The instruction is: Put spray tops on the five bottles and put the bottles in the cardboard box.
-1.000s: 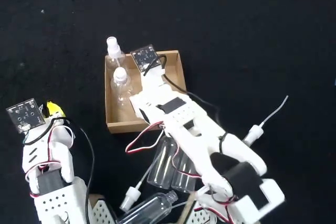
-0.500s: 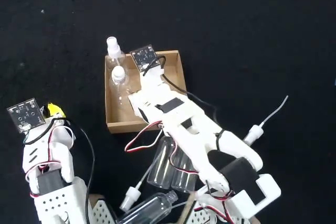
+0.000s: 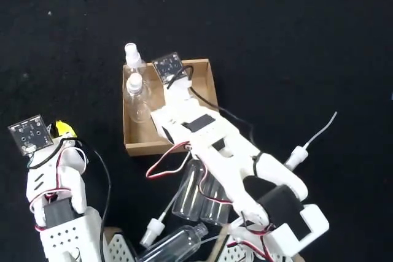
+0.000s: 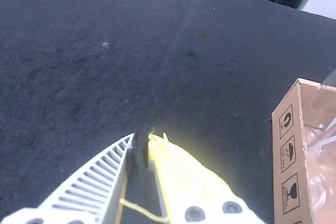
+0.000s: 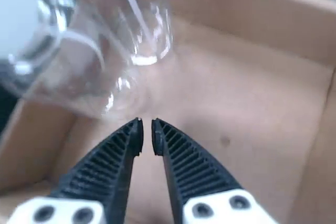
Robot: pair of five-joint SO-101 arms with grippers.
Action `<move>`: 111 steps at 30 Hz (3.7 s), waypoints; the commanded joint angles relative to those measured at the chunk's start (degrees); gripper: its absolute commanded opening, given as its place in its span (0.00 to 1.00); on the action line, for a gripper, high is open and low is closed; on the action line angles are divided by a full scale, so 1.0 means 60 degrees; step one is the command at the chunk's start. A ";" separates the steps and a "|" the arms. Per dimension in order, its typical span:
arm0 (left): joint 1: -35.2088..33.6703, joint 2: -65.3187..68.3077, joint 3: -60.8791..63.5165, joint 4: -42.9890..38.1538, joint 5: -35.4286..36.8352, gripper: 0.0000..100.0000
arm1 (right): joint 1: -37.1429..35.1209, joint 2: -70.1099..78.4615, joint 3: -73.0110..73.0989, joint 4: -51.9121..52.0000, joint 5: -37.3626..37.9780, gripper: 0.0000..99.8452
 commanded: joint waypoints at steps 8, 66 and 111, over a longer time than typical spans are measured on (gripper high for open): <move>0.0066 -0.0044 0.0227 -0.0015 0.0029 0.03 | -0.1128 -0.0403 -0.0110 -0.0498 -0.0088 0.01; 0.0066 -0.0044 0.0227 0.0044 0.0029 0.03 | 0.3209 -0.0432 -0.1722 0.2462 0.0557 0.12; 0.0066 0.0059 -0.4198 0.4278 -0.5084 0.22 | 0.6154 -0.6132 -0.1766 0.6095 0.2154 0.26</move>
